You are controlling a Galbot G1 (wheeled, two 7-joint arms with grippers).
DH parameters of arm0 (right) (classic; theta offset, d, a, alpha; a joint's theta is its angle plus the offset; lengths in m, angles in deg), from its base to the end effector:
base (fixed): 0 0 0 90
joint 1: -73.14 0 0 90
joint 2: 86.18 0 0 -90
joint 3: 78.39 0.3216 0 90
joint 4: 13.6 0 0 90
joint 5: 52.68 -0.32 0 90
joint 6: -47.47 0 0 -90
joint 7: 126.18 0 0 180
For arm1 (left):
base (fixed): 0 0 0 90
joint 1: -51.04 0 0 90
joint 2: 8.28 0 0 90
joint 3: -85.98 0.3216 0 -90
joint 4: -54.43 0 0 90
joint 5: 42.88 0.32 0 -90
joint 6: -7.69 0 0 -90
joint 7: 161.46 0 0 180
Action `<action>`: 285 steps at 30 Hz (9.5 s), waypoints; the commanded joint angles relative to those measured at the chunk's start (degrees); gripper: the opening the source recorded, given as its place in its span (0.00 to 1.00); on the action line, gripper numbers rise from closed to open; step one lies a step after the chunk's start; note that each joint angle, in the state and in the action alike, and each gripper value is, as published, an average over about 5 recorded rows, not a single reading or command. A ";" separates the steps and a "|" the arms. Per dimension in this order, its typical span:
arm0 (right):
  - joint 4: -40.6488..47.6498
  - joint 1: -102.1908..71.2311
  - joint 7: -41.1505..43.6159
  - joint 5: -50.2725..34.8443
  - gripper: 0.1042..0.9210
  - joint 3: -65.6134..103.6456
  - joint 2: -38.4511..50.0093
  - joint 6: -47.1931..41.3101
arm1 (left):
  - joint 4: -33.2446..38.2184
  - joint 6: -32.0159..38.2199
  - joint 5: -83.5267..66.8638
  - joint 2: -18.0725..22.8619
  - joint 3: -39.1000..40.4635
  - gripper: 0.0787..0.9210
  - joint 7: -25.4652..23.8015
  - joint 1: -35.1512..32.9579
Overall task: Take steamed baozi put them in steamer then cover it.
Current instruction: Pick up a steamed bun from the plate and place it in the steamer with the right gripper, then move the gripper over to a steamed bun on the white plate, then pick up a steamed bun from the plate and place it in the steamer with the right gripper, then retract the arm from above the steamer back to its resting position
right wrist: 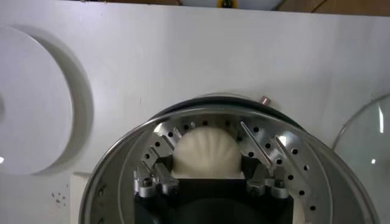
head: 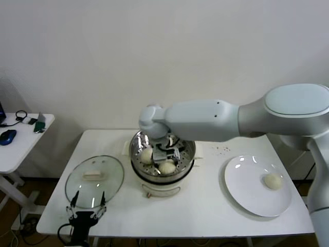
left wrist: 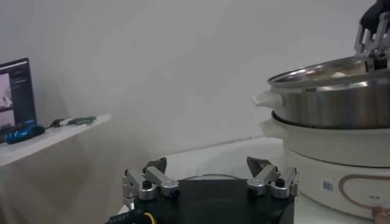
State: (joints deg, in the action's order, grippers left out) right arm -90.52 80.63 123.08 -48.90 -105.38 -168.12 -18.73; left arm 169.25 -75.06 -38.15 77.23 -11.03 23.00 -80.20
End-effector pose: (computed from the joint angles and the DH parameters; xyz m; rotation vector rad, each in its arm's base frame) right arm 0.4438 0.2198 -0.0843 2.0601 0.1948 2.2847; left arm 0.0955 0.0500 -0.3283 0.1676 -2.9693 -0.3333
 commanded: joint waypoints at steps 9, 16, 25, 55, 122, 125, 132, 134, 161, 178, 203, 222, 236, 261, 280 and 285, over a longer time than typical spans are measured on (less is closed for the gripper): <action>0.38 -0.66 0.53 -0.46 0.87 0.00 0.09 -0.37 | 0.08 -0.21 -0.51 -0.38 -0.08 0.88 -0.05 0.20; 1.23 0.79 -0.95 2.10 0.88 3.67 2.21 0.46 | 0.01 -0.07 -0.65 -0.46 -0.19 0.88 -0.02 0.04; 4.06 6.38 -1.85 -4.95 0.88 5.58 10.84 -5.04 | 0.27 0.07 -0.72 -0.93 -0.32 0.88 0.06 -0.19; 5.26 -15.04 -8.28 -12.07 0.88 9.89 52.98 -37.96 | 1.36 -0.83 0.43 -0.60 -0.61 0.88 -0.04 -0.73; 21.31 -29.68 -6.22 -6.99 0.77 28.33 47.77 -31.69 | 0.33 -1.79 3.57 1.00 -0.31 0.88 0.67 -0.71; 20.00 -24.37 -6.42 -11.29 0.76 23.87 47.62 -32.92 | 0.47 -1.61 3.39 1.03 -0.28 0.88 0.67 -0.77; 17.07 -3.38 -7.13 -28.07 0.76 5.71 43.00 -36.44 | 0.62 -0.94 2.81 0.81 -0.19 0.88 0.67 -1.36; 16.66 2.94 -7.67 -34.14 0.76 0.90 40.14 -37.32 | 0.74 -0.76 2.73 0.76 -0.08 0.88 0.66 -1.55; 10.77 10.50 -16.75 -59.04 0.76 -9.42 9.39 -46.52 | 2.40 0.15 2.20 -3.16 2.48 0.88 1.01 -3.16; 12.13 2.27 -17.90 -53.48 0.76 -13.10 6.70 -47.18 | 2.33 -0.75 1.26 -3.73 2.32 0.88 0.78 -1.85; 13.44 4.42 -16.55 -54.02 0.88 -9.83 9.38 -46.87 | 2.64 -1.26 1.44 -3.79 2.69 0.88 0.77 -1.17; 3.52 -7.96 -39.97 -54.35 0.88 16.40 34.28 -25.07 | 3.55 -4.98 3.49 -5.92 2.39 0.88 1.75 3.26; -4.25 -55.55 -56.13 -50.49 0.88 67.65 45.45 -14.92 | 5.48 -8.36 14.12 -6.07 1.01 0.88 2.49 3.65; -14.52 -105.13 -64.29 -39.11 0.88 118.14 29.74 -23.20 | -9.51 -14.96 74.01 -12.63 2.22 0.88 1.38 10.24; -16.14 -109.16 -62.99 -35.84 0.88 120.81 26.68 -23.91 | -29.20 -10.69 74.56 -12.80 1.92 0.88 4.19 26.60; -16.46 -109.47 -62.75 -35.31 0.88 121.01 26.58 -23.87 | -31.90 -9.85 74.50 -12.70 2.01 0.88 4.87 27.90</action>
State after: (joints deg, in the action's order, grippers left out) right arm -106.29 -25.89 60.39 -85.46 12.99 -140.59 -42.15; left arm 145.50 -86.26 33.72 64.85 -9.13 27.00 -57.71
